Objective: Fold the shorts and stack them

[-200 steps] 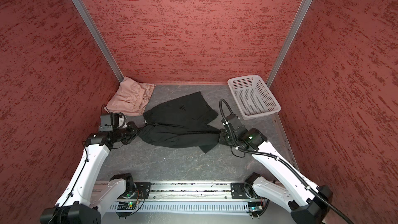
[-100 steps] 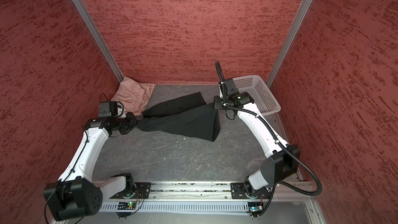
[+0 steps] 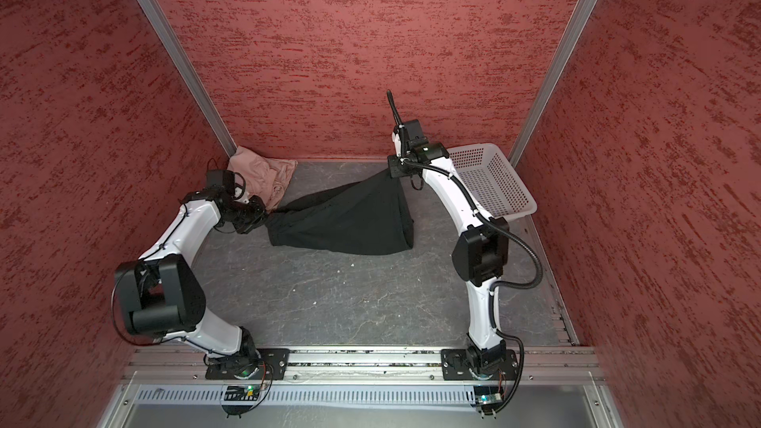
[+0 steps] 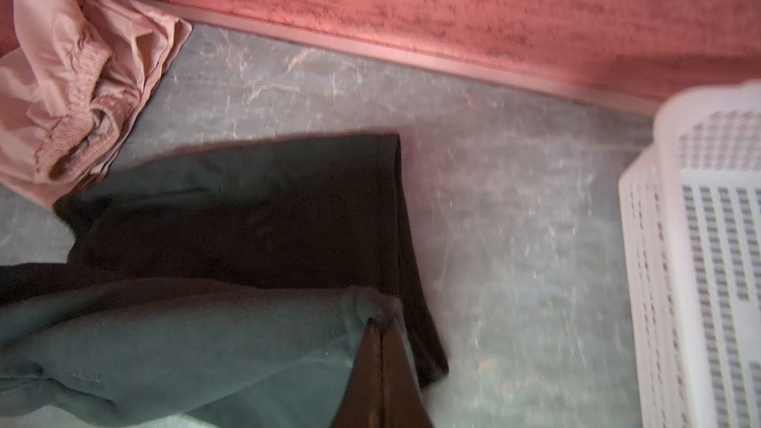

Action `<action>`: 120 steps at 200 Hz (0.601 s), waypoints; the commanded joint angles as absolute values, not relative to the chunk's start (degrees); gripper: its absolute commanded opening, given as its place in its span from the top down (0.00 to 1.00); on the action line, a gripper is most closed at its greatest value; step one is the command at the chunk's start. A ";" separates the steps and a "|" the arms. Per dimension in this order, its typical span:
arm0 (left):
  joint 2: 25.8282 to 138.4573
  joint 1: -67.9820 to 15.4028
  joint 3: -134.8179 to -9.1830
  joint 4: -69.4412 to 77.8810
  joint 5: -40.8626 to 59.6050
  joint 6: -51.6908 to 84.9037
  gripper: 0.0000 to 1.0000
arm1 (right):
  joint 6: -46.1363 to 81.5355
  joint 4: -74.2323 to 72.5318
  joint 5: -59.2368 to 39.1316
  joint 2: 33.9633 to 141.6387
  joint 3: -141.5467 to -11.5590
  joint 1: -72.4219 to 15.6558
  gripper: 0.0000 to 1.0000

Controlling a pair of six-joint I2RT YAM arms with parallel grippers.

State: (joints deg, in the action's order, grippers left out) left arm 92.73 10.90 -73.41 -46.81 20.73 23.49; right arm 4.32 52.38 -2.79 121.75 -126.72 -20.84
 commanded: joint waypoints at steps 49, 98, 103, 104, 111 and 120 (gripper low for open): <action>103.49 15.09 -82.56 -45.18 21.24 18.55 1.00 | 0.42 49.64 -3.36 138.04 -146.86 -18.82 1.00; 109.11 15.66 -83.49 -40.24 23.42 18.48 0.33 | 4.41 40.24 -8.00 144.79 -146.66 -18.33 0.69; 109.37 15.79 -83.67 -39.42 23.42 18.54 0.24 | 5.20 39.47 -8.71 145.30 -147.00 -18.19 0.59; 109.40 15.76 -83.67 -39.26 23.36 18.63 0.23 | 5.41 39.25 -8.97 145.43 -147.11 -18.15 0.57; 109.55 15.86 -83.89 -38.23 23.27 18.72 0.12 | 6.57 38.54 -10.49 146.01 -147.85 -17.90 0.44; 109.44 16.04 -84.78 -37.38 24.84 18.42 0.00 | 7.92 38.40 -12.34 146.20 -148.94 -17.54 0.30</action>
State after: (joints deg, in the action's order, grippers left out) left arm 109.43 15.44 -82.21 -41.85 22.55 19.64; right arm 4.91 43.86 -7.29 144.97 -145.27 -18.81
